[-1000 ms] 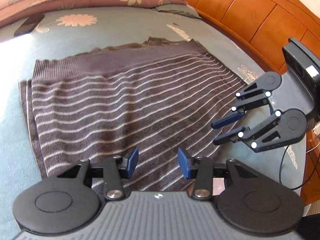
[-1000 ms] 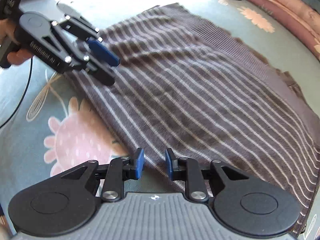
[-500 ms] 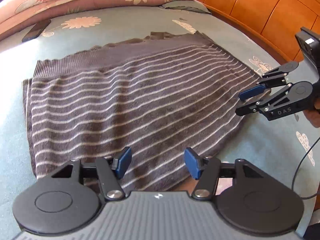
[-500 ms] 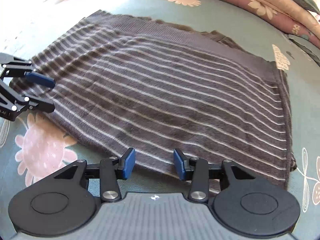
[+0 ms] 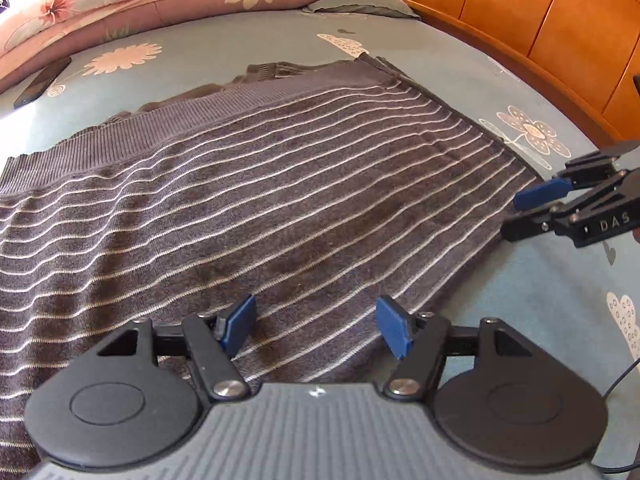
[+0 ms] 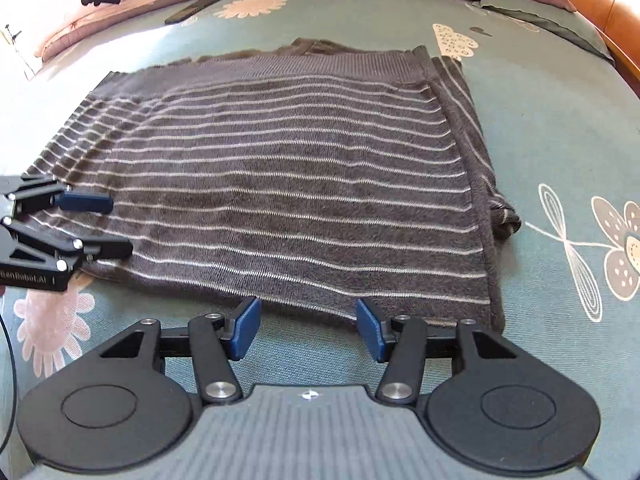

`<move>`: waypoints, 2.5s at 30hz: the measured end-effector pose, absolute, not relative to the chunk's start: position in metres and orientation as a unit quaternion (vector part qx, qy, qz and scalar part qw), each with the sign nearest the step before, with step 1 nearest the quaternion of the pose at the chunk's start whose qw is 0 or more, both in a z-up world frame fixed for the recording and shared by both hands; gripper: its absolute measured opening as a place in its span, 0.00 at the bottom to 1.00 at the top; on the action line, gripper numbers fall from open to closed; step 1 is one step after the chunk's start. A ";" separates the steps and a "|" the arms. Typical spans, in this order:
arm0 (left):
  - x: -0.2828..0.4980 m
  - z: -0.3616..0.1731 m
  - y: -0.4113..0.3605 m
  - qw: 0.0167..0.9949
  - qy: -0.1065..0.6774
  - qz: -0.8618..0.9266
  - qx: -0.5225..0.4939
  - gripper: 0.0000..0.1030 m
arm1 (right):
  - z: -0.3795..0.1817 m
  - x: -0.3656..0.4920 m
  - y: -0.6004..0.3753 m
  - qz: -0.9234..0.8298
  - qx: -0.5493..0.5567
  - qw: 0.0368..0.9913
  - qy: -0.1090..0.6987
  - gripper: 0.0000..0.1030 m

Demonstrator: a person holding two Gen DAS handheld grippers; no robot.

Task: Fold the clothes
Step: 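Hover both open grippers over the folded striped sweater, smoothing it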

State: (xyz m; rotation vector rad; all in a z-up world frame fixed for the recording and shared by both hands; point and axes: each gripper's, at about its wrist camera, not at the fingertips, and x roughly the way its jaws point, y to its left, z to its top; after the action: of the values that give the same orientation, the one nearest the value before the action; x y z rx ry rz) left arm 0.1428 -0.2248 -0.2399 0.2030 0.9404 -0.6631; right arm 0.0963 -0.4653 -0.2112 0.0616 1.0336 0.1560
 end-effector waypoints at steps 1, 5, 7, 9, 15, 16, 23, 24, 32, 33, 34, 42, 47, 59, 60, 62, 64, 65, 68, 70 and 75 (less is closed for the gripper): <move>0.143 -0.237 -0.230 0.836 0.440 -0.313 0.098 0.67 | -0.206 0.099 -0.469 0.069 0.029 0.874 0.481 0.64; 0.149 -0.235 -0.252 0.845 0.435 -0.297 0.093 0.67 | -0.217 0.125 -0.492 0.023 0.042 0.874 0.483 0.70; 0.151 -0.243 -0.258 0.841 0.454 -0.283 0.084 0.68 | -0.234 0.132 -0.502 0.012 0.062 0.855 0.515 0.70; 0.148 -0.250 -0.259 0.840 0.468 -0.265 0.077 0.71 | -0.237 0.129 -0.509 0.020 0.087 0.860 0.503 0.79; 0.135 -0.256 -0.255 0.834 0.486 -0.250 0.068 0.95 | -0.244 0.130 -0.503 0.039 0.092 0.856 0.508 1.00; 0.133 -0.257 -0.256 0.834 0.488 -0.248 0.073 0.97 | -0.245 0.131 -0.501 0.036 0.090 0.855 0.509 1.00; 0.122 -0.247 -0.257 0.828 0.497 -0.246 0.081 0.97 | -0.245 0.130 -0.499 0.035 0.083 0.857 0.508 1.00; 0.121 -0.242 -0.253 0.833 0.490 -0.247 0.077 0.97 | -0.245 0.130 -0.499 0.033 0.082 0.857 0.508 1.00; 0.137 -0.232 -0.181 0.872 0.469 -0.132 0.051 0.97 | -0.250 0.130 -0.480 0.008 0.030 0.859 0.510 1.00; 0.137 -0.236 -0.172 0.872 0.472 -0.117 0.055 0.97 | -0.250 0.130 -0.480 0.004 0.029 0.859 0.511 1.00; 0.134 -0.238 -0.165 0.871 0.476 -0.111 0.053 0.97 | -0.251 0.131 -0.479 0.000 0.029 0.859 0.511 1.00; 0.115 -0.236 -0.128 0.863 0.494 -0.104 0.034 0.97 | -0.253 0.134 -0.472 -0.024 0.023 0.857 0.514 1.00; 0.135 -0.220 -0.115 0.885 0.451 -0.107 0.041 0.97 | -0.254 0.134 -0.468 -0.037 0.019 0.859 0.511 1.00; 0.161 -0.214 -0.071 0.886 0.447 -0.121 0.003 0.96 | -0.233 0.127 -0.446 -0.058 0.044 0.844 0.532 1.00; 0.174 -0.211 -0.071 0.891 0.436 -0.129 0.000 0.96 | -0.231 0.126 -0.440 -0.056 0.043 0.844 0.532 1.00; 0.200 -0.214 -0.073 0.890 0.433 -0.142 -0.010 0.96 | -0.227 0.124 -0.426 -0.051 0.044 0.844 0.532 1.00; 0.223 -0.227 -0.072 0.882 0.447 -0.152 -0.020 0.96 | -0.224 0.125 -0.409 -0.043 0.048 0.843 0.534 1.00; 0.232 -0.235 -0.070 0.877 0.458 -0.147 -0.022 0.96 | -0.223 0.125 -0.401 -0.038 0.050 0.843 0.535 1.00; 0.241 -0.243 -0.058 0.874 0.468 -0.129 -0.024 0.95 | -0.218 0.127 -0.380 -0.028 0.052 0.844 0.533 1.00; 0.240 -0.230 -0.044 0.874 0.465 -0.133 -0.047 0.95 | -0.214 0.128 -0.367 -0.022 0.047 0.845 0.533 1.00; 0.250 -0.207 0.003 0.876 0.445 -0.160 -0.090 0.86 | -0.208 0.132 -0.341 -0.015 0.055 0.841 0.538 1.00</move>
State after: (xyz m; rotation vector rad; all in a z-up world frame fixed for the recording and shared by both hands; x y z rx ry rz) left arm 0.2502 0.0031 -0.2065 -0.1878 0.9296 -0.3335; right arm 0.1321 -0.3409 -0.2076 0.1170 1.1361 -0.0315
